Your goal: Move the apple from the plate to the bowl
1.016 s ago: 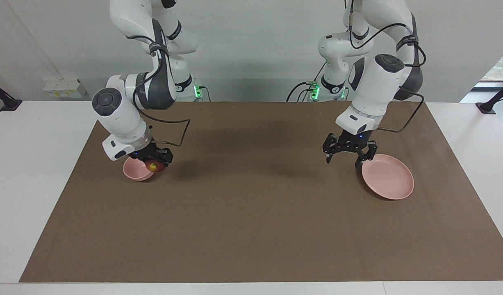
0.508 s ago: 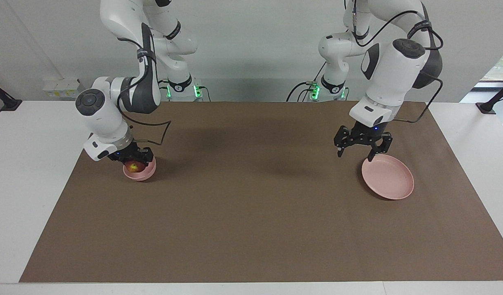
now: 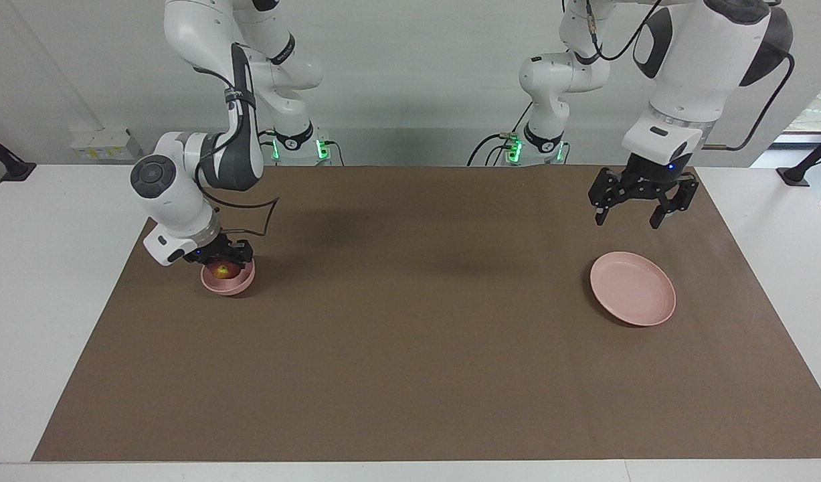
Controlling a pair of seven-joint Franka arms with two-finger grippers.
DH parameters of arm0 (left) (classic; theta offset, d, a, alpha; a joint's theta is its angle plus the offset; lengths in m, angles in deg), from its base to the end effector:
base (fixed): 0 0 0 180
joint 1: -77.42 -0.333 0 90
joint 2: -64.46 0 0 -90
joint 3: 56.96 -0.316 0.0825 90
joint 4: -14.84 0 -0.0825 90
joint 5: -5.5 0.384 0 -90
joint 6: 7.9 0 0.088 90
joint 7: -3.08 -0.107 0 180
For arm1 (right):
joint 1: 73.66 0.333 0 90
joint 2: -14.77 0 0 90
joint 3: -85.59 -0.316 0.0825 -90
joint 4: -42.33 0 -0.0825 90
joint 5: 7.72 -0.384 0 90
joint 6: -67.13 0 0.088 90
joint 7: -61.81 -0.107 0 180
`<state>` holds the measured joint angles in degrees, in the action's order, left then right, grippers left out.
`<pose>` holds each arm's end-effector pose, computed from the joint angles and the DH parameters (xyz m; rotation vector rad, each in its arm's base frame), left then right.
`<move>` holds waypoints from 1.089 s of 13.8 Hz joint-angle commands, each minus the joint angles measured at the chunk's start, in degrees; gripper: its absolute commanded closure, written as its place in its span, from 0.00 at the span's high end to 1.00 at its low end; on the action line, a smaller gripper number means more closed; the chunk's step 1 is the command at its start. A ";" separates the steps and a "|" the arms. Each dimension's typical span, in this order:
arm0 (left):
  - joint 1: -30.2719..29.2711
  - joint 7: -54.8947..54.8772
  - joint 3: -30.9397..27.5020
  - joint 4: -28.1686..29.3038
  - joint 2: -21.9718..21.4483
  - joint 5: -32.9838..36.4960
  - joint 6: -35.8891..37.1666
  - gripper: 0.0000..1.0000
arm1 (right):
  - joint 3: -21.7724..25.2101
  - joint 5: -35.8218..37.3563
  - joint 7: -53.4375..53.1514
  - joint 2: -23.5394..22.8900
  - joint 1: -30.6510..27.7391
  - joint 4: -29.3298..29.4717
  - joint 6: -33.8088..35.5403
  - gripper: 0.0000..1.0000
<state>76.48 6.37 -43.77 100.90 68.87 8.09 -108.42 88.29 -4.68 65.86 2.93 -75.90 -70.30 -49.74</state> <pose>0.5844 -0.1170 0.6322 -3.1158 0.2474 -0.2813 0.5796 -0.0522 0.3586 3.0895 0.0185 -0.2111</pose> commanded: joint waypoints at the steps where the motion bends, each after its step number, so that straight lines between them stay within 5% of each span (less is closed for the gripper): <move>1: 4.18 -0.21 -4.56 -0.98 -2.03 -0.04 4.09 1.00 | -0.68 1.18 1.58 -0.20 -1.71 -1.72 -3.45 0.03; 6: 8.34 -0.30 -8.88 -0.02 -5.47 -0.48 9.02 1.00 | -0.77 1.09 0.53 -0.64 -1.45 -2.51 -3.81 0.41; 8: 7.72 -0.21 -8.97 0.60 -5.64 -1.62 11.47 1.00 | -0.77 1.00 0.44 -0.73 -1.54 -2.51 -4.42 0.84; 9: 7.63 -0.21 -9.06 0.60 -5.73 -1.71 12.44 1.00 | -0.68 1.00 0.35 -0.82 -1.54 -2.51 -4.51 0.94; 10: 7.45 -0.12 -9.06 0.60 -5.90 -1.71 12.63 1.00 | -0.77 1.00 0.27 -0.90 -1.45 -2.51 -4.43 1.00; 15: 7.45 -0.04 -9.06 0.51 -5.91 -1.71 12.45 1.00 | -1.12 0.65 -2.72 0.32 -0.57 2.39 0.21 1.00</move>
<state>83.40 6.38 -52.12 100.55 64.03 7.15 -96.75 87.97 -4.65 65.10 2.06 -76.24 -70.75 -52.50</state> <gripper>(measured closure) 0.000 0.000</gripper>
